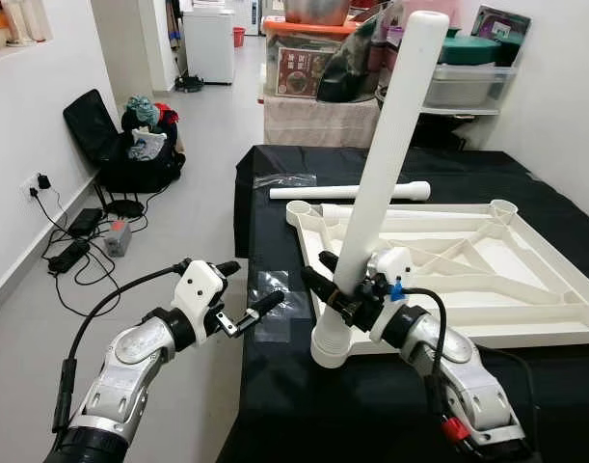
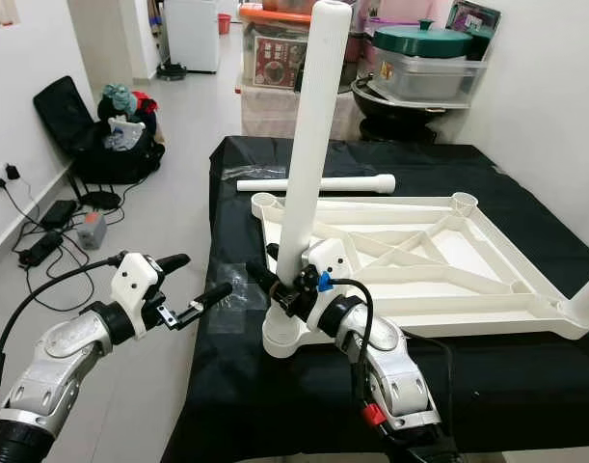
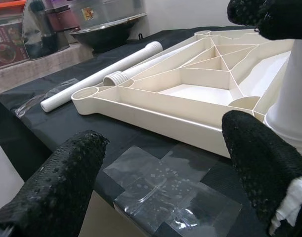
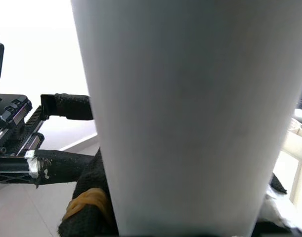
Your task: Building children table
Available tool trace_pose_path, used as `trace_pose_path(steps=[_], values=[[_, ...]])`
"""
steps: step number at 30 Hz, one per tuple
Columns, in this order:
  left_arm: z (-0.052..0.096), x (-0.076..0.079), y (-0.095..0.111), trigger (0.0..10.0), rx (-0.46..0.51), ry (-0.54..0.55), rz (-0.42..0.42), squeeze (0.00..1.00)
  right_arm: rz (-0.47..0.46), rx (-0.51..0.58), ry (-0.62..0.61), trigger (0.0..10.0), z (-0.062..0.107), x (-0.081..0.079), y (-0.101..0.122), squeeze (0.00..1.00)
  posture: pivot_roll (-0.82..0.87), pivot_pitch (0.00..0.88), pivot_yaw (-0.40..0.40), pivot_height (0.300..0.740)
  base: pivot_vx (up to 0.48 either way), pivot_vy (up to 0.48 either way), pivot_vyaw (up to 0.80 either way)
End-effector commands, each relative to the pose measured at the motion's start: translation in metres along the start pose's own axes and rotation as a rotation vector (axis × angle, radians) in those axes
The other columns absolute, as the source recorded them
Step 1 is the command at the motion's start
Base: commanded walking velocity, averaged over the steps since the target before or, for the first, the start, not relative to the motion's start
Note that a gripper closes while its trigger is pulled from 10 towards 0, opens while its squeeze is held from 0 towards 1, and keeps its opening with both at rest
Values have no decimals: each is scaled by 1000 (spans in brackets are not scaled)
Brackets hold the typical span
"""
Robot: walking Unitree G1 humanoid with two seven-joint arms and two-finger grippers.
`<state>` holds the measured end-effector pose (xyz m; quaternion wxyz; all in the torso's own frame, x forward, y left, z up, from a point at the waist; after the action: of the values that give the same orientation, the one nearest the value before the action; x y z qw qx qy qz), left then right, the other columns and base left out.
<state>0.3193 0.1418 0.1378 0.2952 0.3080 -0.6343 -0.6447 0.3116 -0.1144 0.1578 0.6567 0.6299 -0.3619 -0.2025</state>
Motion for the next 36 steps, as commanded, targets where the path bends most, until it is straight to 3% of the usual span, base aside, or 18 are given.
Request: trace_pose_path(steps=[1, 19, 31, 34, 36], values=[[-1, -1, -1, 10000, -1, 3, 1, 0, -51, -154, 3, 0, 7, -5, -33, 0, 50, 0, -83, 740, 0, 0, 0], [-1, 0, -3, 10000, -4, 3, 6, 0, -91, -181, -91, 0, 9, 0, -39, 0, 44, 0, -81, 740, 0, 0, 0], [0, -7, 0, 10000, 5, 29, -2, 0, -88, -322, -400, 0, 20, 14, -50, 0, 44, 0, -84, 740, 0, 0, 0], [0, -7, -1, 10000, 7, 33, -2, 0, -99, -359, -628, 0, 33, 31, -56, 0, 44, 0, -83, 740, 0, 0, 0], [0, -7, -1, 10000, 8, 34, -2, 0, -107, -361, -689, 0, 37, 36, -57, 0, 44, 0, -85, 740, 0, 0, 0]])
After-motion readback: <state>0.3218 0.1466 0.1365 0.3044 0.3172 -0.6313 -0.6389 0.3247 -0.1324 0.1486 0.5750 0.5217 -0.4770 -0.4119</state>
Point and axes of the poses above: a point about 5 cm out from each wrist's last joint towards the gripper, its own z axis pointing back from the gripper into the wrist, its own y axis along the axis of the wrist's last joint, x = y × z, the point moved 2 cm from there along -z, pointing out of the wrist towards the gripper, and after that the axes turned 12 degrees about z, right-handed, at the moved point
